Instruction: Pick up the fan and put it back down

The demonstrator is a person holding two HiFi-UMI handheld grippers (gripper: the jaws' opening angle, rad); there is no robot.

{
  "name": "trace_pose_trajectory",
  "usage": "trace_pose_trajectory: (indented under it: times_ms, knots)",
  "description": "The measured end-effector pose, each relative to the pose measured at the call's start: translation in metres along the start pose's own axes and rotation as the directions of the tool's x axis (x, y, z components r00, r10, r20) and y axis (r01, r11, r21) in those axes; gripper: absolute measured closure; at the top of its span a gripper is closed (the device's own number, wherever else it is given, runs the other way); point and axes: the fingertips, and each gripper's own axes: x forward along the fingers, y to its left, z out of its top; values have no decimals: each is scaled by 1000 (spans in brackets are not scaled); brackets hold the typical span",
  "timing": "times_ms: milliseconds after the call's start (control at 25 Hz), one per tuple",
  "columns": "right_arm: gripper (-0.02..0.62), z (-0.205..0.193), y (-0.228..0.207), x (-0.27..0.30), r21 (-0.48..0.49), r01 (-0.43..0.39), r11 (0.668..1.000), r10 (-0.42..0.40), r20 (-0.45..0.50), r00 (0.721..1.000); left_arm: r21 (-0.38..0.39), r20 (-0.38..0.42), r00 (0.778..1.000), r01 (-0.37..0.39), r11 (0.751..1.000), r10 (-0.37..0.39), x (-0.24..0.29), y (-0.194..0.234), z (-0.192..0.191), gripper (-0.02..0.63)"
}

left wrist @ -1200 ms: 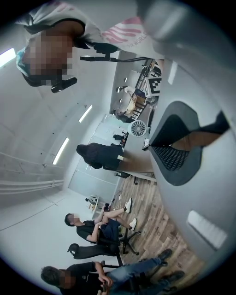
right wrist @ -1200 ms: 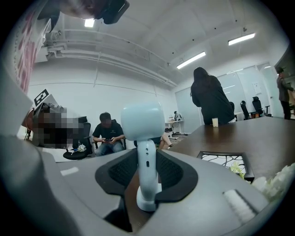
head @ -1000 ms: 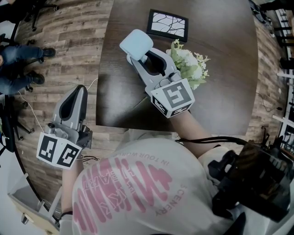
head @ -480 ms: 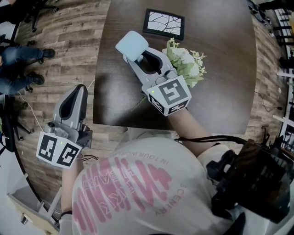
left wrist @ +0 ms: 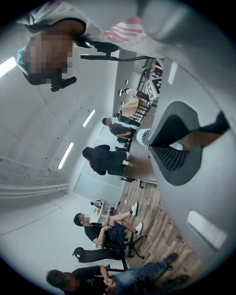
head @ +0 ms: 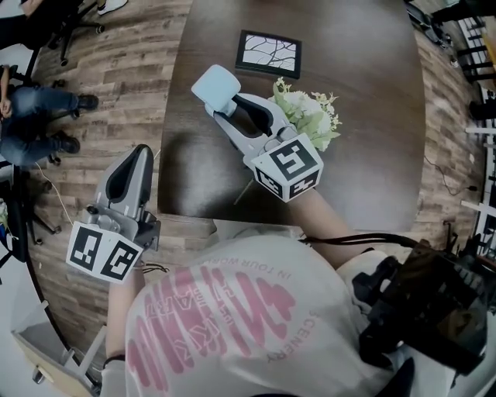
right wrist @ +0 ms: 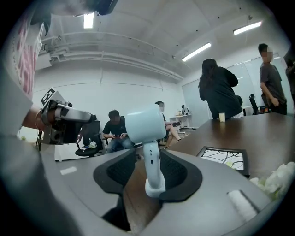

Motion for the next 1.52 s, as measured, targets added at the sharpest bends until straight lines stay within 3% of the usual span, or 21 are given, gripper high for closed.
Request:
trace_pose_trajectory:
  times_ms: [160, 520, 760, 1240, 1520]
  knots:
    - [438, 2, -1, -19, 8, 2, 1000, -2, 16, 1000, -2, 22, 1000, -2, 1000, 2, 1, -7, 3, 589]
    - [546, 43, -11, -61, 78, -2, 997, -10, 153, 988, 14, 78, 997, 16, 1000, -17, 4, -37, 8, 589]
    - [560, 76, -16, -102, 35, 0, 999, -6, 195, 981, 9, 118, 993, 11, 1000, -12, 2, -61, 7, 589]
    - [591, 73, -61, -209, 83, 164, 983, -176, 178, 968, -9, 148, 989, 13, 1000, -12, 3, -93, -6, 589]
    - [591, 66, -80, -248, 159, 229, 960, -255, 172, 951, -6, 144, 988, 57, 998, -56, 18, -117, -4, 589]
